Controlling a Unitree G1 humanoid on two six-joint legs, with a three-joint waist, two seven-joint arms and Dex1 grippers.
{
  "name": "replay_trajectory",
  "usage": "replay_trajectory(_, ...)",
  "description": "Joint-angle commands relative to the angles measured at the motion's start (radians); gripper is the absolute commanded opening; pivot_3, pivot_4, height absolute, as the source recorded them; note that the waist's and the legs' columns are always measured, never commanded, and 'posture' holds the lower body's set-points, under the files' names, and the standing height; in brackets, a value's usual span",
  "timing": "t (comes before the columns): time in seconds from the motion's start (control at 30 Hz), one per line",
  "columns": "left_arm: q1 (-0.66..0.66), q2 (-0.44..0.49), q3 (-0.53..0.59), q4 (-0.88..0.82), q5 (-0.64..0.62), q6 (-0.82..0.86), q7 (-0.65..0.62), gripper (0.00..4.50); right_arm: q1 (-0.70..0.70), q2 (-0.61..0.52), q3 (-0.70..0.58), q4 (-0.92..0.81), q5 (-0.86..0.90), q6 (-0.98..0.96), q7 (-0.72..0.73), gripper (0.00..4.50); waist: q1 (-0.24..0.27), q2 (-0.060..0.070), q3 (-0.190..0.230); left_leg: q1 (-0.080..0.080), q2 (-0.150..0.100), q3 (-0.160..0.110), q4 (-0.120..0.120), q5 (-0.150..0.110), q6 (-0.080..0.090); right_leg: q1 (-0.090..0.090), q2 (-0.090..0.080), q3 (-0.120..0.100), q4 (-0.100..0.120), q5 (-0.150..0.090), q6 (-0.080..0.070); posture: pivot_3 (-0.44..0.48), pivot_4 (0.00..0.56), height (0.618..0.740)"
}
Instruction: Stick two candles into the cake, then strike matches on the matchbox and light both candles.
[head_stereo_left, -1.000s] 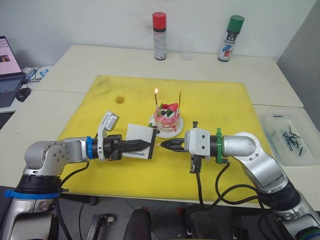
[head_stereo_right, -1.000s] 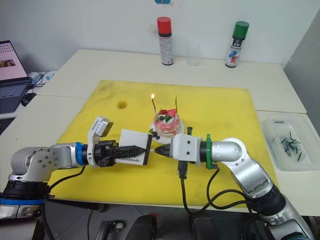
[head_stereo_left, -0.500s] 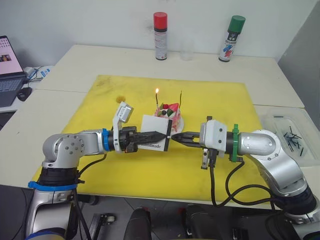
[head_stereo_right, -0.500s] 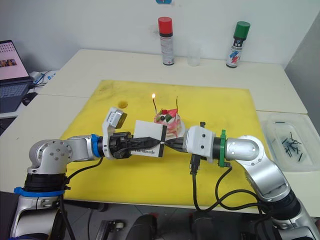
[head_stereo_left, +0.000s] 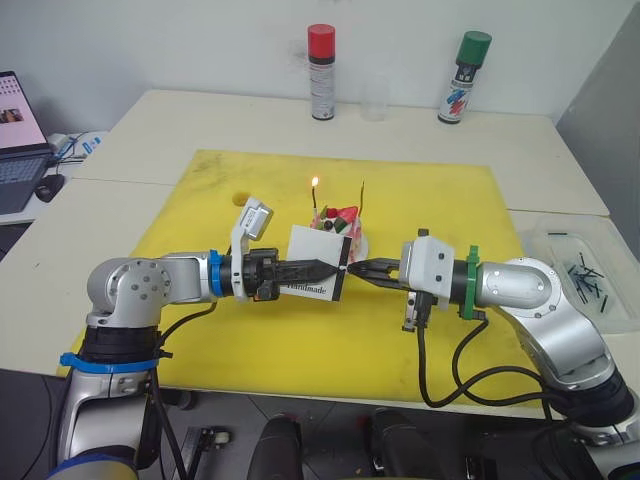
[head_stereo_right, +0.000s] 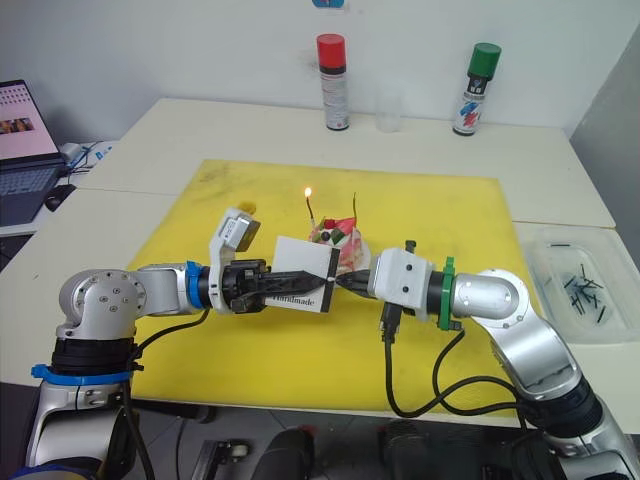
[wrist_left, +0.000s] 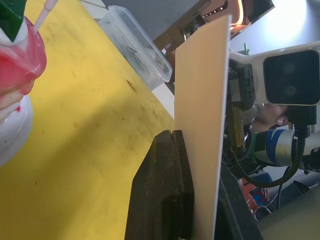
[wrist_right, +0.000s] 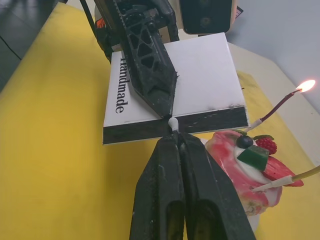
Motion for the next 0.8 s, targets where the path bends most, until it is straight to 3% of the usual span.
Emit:
replay_trajectory(0.03,-0.021,-0.004,0.021,-0.041,-0.034,0.008,0.0,0.0,-0.012,-0.005,-0.005,0.007,-0.012,-0.029,0.001,0.04,0.0,0.0,0.0,0.0,0.0,0.0,0.0,0.0,0.0,0.0,0.0,0.0,0.0,0.0,0.0,0.0,0.15,0.689)
replay_trajectory(0.8,-0.03,-0.013,0.024,-0.051,-0.041,0.011,0.021,0.0,0.019,-0.025,0.049,0.043,-0.039,-0.175,0.103,0.04,0.001,0.0,0.0,0.0,0.0,0.0,0.0,0.0,0.0,0.0,0.0,0.0,0.0,0.0,0.0,0.0,0.15,0.689)
